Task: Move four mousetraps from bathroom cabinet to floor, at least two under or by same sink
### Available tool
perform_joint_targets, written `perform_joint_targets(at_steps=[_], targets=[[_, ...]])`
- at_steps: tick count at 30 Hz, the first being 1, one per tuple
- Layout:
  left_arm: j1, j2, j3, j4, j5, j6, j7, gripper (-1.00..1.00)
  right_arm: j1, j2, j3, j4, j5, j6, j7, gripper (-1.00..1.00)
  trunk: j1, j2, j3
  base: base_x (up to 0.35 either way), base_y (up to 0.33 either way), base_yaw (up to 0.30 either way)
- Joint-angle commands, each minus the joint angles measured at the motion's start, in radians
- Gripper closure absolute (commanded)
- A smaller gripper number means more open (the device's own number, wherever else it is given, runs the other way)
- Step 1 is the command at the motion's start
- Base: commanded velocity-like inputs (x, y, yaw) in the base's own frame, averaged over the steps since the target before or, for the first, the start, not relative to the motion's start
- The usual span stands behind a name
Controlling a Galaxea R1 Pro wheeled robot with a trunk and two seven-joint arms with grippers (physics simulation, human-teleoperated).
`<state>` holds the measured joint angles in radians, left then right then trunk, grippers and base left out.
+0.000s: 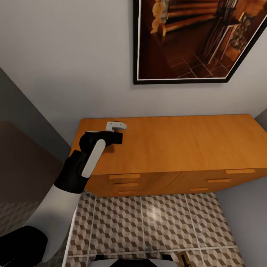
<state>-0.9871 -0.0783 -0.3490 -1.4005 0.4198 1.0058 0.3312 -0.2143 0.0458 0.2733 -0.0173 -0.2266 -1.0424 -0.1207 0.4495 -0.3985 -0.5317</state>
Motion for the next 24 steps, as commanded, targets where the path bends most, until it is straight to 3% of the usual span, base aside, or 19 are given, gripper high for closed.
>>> perform_joint_targets(at_steps=[1, 12, 24], targets=[[-0.001, 0.000, -0.001, -0.005, 0.008, 0.003, 0.009, 1.00, 0.000, 0.000, 0.009, 0.000, -0.003, -0.002, -0.008, 1.00, 0.001, -0.002, -0.001, 0.000, 0.000, 0.000], [-0.001, 0.006, -0.001, -0.027, 0.008, 0.004, 0.009, 1.00, 0.000, 0.000, 0.009, 0.000, -0.003, -0.002, -0.008, 1.00, 0.001, -0.002, -0.001, -0.013, 0.000, 0.000], [-0.001, 0.019, -0.002, -0.018, 0.008, 0.004, 0.009, 1.00, 0.000, 0.000, 0.009, 0.000, -0.003, -0.002, -0.008, 1.00, 0.001, -0.002, -0.001, -0.300, 0.000, 0.000]])
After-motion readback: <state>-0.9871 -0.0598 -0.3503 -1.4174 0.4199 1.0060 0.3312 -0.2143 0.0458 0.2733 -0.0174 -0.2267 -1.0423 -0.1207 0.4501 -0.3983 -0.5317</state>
